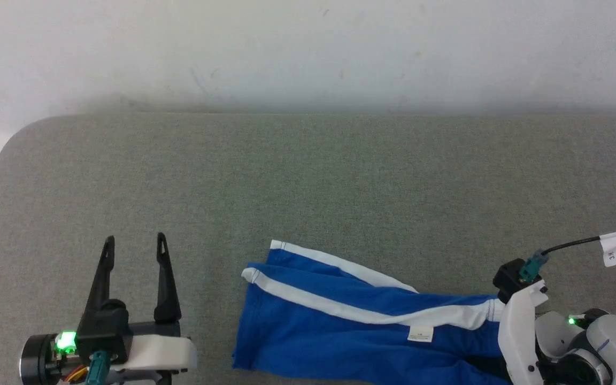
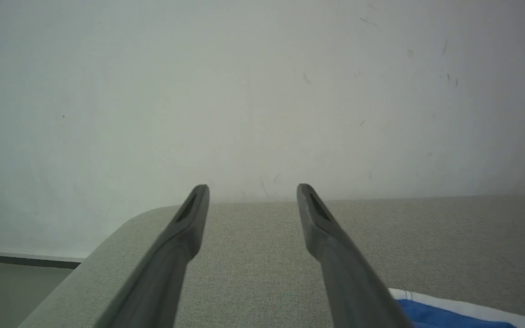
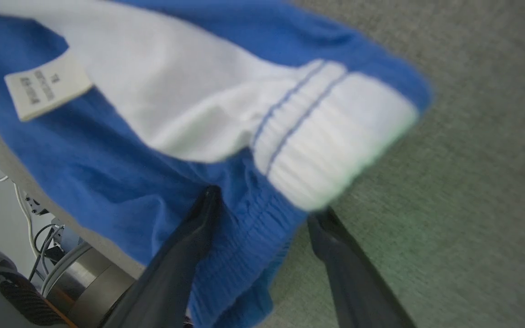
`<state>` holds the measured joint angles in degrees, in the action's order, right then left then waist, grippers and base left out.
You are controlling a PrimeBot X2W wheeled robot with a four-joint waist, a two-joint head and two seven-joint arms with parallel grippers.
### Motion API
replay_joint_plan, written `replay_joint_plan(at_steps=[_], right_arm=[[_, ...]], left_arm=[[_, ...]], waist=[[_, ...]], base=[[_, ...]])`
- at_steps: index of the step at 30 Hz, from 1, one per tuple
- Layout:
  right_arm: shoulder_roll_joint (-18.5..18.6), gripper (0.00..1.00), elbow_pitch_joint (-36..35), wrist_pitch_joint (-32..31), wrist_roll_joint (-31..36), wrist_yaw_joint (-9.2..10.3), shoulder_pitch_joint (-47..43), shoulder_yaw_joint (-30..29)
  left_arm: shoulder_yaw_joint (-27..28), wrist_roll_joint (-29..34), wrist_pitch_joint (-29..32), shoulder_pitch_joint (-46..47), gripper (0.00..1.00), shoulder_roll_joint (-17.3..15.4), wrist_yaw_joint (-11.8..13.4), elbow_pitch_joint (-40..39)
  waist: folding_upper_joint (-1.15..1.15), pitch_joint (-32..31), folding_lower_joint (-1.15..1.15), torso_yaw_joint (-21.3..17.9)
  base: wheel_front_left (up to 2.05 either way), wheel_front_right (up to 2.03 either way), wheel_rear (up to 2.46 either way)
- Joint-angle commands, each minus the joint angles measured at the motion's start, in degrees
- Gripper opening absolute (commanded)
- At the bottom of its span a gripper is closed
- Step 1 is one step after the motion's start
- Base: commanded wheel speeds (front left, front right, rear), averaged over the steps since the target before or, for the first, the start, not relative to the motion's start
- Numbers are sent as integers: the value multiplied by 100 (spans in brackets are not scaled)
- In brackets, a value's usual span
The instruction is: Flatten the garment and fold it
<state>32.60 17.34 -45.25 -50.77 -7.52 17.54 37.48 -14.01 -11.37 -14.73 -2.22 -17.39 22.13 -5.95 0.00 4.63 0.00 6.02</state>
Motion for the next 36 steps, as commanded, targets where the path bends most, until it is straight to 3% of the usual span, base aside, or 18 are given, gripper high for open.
replay_joint_plan(at_steps=[1, 6, 13, 19, 24, 30, 36], right_arm=[[-244, 0, 98, 20, 22, 3, -207, 194], [-79, 0, -192, 249, 49, 3, 69, 41], [473, 0, -414, 365, -58, 3, 266, -546], [1030, 0, -148, 243, -41, 3, 128, -1162], [1190, 0, -566, 72, -56, 3, -46, -1302], [1187, 0, -1574, -164, -240, 3, -111, -1206], [656, 0, -2494, -442, -301, 3, 198, -799]], left_arm=[[113, 113, -27, -47, 100, 67, -64, 47], [382, 423, -27, -55, 100, 244, -309, 191], [620, 653, -27, -113, 100, 469, -544, 161], [739, 758, -27, -230, 100, 591, -722, 193], [802, 822, -27, -311, 100, 670, -849, 225], [819, 900, -27, -293, 100, 718, -954, 279], [811, 933, -27, -116, 100, 811, -1080, 344]], waist=[[0, -10, 0, -32], [0, -108, 0, -121], [0, -220, 0, -183], [0, -330, 0, -194], [0, -389, 0, -215], [0, -387, 0, -200], [0, -206, 0, -95]], base=[[0, 0, 0], [0, 0, 0], [0, 0, 0], [0, 0, 0], [0, 0, 0], [0, 0, 0], [0, 0, 0]])
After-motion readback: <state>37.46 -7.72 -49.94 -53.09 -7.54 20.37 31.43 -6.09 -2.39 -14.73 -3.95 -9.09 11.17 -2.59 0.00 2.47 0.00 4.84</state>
